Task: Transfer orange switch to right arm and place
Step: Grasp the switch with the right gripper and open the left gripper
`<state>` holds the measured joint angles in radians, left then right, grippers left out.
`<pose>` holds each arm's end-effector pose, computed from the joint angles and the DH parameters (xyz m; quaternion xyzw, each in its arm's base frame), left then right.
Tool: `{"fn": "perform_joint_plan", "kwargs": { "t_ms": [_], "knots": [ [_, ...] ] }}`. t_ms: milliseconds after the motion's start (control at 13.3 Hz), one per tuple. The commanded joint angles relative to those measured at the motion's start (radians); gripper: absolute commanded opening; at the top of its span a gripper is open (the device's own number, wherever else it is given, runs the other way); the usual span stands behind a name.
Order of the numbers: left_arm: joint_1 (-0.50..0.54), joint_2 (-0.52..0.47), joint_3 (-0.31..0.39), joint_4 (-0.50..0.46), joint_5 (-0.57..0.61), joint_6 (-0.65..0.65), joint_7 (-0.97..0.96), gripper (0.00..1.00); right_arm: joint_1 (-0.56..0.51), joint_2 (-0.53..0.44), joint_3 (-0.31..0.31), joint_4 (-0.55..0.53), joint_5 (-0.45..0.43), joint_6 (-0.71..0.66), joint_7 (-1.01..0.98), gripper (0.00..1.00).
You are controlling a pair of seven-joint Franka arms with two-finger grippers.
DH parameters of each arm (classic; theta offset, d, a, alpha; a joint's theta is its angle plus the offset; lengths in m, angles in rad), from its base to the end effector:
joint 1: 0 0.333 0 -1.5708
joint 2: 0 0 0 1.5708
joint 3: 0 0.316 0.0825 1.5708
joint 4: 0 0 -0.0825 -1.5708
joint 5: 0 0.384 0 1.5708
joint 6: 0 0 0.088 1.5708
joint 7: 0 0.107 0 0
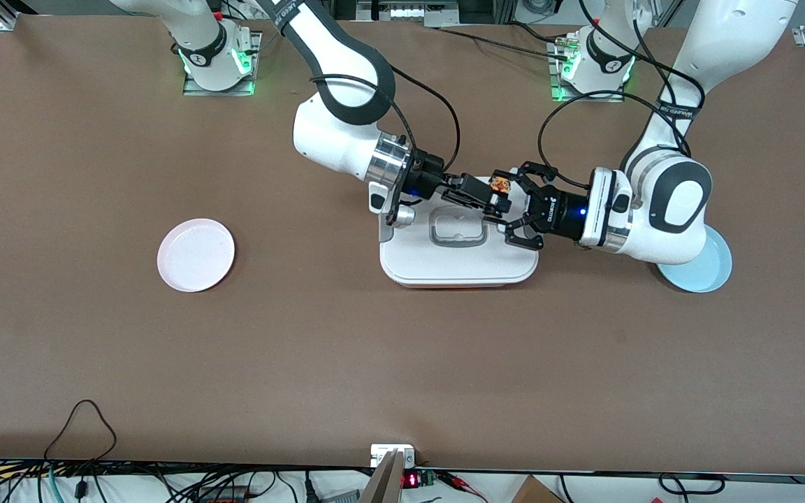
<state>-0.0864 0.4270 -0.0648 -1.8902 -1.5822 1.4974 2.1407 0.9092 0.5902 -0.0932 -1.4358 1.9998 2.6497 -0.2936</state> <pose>0.5807 -0.1993 0.3365 0.4737 -0.4829 0.4178 0.6065 0.5163 0.5341 0.3878 -0.7568 0.2071 -0.0173 0.6197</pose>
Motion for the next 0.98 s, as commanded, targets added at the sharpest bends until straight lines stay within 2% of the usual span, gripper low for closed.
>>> {"fn": "perform_joint_plan", "kwargs": {
  "t_ms": [0, 150, 300, 451, 676, 901],
  "knots": [
    [-0.003, -0.014, 0.007, -0.021, -0.022, 0.000, 0.031, 1.00, -0.012, 0.005, -0.008, 0.025, -0.001, 0.003, -0.009, 0.00],
    [-0.003, -0.014, 0.007, -0.021, -0.022, 0.000, 0.030, 1.00, -0.032, -0.007, -0.007, 0.022, -0.044, -0.008, -0.004, 0.00],
    [0.005, -0.014, 0.013, -0.023, -0.019, 0.000, 0.027, 1.00, -0.079, -0.018, -0.008, -0.001, -0.091, -0.083, -0.002, 0.00],
    [0.039, -0.013, 0.017, -0.029, -0.005, -0.002, 0.028, 1.00, -0.139, -0.046, -0.008, -0.043, -0.221, -0.178, -0.001, 0.00],
    [0.109, -0.030, 0.017, -0.030, 0.074, -0.011, 0.031, 1.00, -0.277, -0.093, -0.010, -0.098, -0.408, -0.420, -0.001, 0.00],
    [0.131, -0.036, 0.075, -0.030, 0.114, -0.026, 0.033, 1.00, -0.427, -0.186, -0.010, -0.182, -0.583, -0.669, -0.007, 0.00]
  ]
}}
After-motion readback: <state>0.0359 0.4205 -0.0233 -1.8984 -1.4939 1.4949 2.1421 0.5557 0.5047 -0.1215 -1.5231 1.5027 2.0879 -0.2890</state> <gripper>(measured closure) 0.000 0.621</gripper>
